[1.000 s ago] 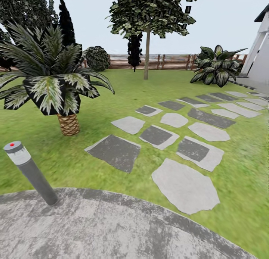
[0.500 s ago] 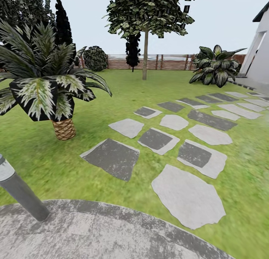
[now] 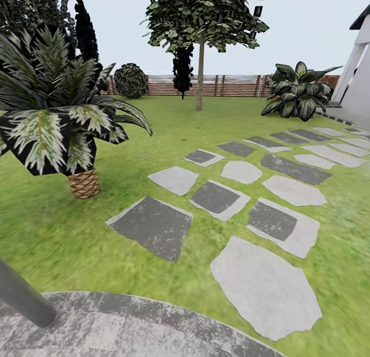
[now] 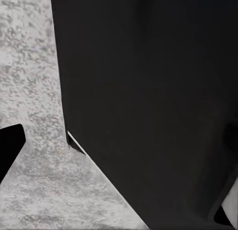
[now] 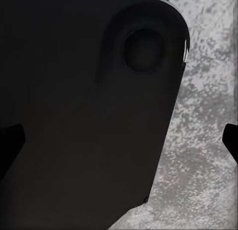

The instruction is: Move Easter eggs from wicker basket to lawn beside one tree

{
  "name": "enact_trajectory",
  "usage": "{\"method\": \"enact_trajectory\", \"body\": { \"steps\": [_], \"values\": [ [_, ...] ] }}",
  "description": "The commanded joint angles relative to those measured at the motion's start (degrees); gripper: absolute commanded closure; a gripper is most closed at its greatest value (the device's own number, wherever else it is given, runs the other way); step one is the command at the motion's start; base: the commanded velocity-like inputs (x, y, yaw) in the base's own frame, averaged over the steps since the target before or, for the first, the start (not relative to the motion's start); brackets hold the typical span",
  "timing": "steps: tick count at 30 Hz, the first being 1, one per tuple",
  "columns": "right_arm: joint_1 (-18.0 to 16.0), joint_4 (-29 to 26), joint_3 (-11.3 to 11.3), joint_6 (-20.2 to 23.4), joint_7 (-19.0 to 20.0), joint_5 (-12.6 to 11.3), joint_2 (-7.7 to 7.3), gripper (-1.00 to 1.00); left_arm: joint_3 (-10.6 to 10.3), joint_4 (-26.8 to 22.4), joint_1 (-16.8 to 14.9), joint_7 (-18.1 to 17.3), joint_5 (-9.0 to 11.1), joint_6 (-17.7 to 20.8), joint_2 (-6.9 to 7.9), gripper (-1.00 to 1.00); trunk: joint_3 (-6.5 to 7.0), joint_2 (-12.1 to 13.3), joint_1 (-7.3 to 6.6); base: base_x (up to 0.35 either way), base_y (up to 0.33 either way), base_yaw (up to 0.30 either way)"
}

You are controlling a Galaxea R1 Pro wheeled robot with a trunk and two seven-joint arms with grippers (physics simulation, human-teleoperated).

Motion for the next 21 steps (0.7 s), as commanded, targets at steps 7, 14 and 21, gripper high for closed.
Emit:
{"method": "enact_trajectory", "body": {
  "steps": [7, 14, 21],
  "values": [
    [-0.03, -0.02, 0.12, -0.15, -0.03, 0.43, -0.02, -1.00, 0.72, -0.04, -0.01, 0.01, 0.08, 0.08, 0.03, -1.00, -0.05, -0.02, 0.03, 0.325, 0.000, 0.000],
    [-0.03, -0.02, 0.12, -0.15, -0.03, 0.42, -0.04, -1.00, 3.91, -0.07, -0.01, 0.03, 0.06, 0.08, 0.17, -1.00, -0.05, -0.02, 0.03, 0.328, 0.000, 0.000],
    [-0.03, -0.01, 0.13, -0.15, -0.03, 0.44, -0.05, -1.00, 4.36, -0.07, -0.01, 0.03, 0.05, 0.16, 0.19, -1.00, -0.05, -0.02, 0.03, 0.329, 0.000, 0.000]
  ]
}}
